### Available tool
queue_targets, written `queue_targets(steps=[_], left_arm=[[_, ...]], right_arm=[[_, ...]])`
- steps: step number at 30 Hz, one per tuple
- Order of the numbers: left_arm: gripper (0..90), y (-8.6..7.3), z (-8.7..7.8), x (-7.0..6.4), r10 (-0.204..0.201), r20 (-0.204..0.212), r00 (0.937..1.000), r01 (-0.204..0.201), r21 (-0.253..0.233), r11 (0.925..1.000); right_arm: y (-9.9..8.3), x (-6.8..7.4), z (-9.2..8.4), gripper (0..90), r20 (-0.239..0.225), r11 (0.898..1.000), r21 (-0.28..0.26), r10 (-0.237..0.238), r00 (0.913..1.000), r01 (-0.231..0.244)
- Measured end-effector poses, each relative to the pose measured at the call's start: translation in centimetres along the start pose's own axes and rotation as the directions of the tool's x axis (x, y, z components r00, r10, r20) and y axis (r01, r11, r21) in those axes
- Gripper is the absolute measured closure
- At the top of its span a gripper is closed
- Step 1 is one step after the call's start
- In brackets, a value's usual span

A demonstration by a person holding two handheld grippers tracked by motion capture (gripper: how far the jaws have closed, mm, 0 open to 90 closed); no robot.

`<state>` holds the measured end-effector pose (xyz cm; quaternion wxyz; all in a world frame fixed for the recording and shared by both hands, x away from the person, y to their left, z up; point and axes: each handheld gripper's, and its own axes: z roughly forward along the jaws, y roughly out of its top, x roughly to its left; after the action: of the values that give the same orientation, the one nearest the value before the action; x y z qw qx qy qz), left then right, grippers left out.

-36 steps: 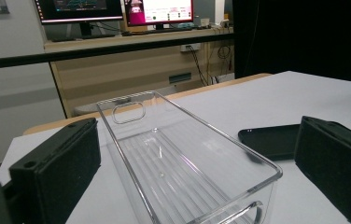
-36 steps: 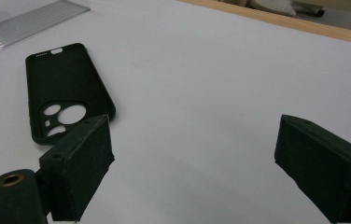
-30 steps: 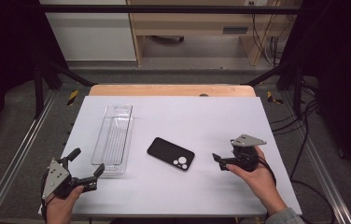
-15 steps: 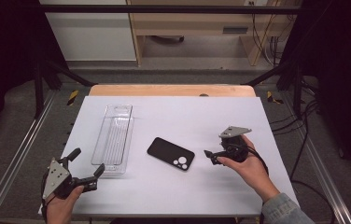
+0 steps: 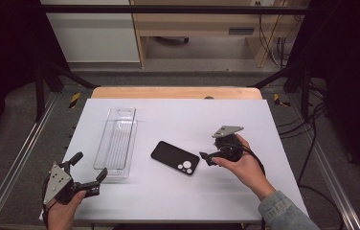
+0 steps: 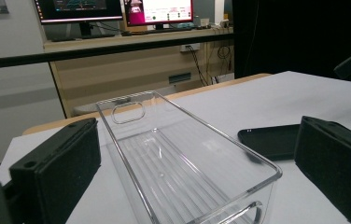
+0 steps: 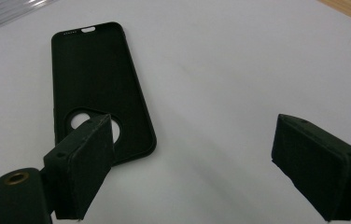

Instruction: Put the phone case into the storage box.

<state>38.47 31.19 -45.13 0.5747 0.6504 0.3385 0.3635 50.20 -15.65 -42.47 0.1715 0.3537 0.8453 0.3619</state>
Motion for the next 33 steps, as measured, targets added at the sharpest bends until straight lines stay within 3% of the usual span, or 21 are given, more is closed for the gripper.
queue_targets(steps=[33], left_arm=[[0.2, 0.0, 0.02, -0.03, 0.001, 0.001, 1.0, -0.002, 0.002, 1.0]], right_arm=[[1.03, 0.99, 0.7, 17.0, -0.026, 0.999, 0.014, -0.029, 0.9992, 0.03]])
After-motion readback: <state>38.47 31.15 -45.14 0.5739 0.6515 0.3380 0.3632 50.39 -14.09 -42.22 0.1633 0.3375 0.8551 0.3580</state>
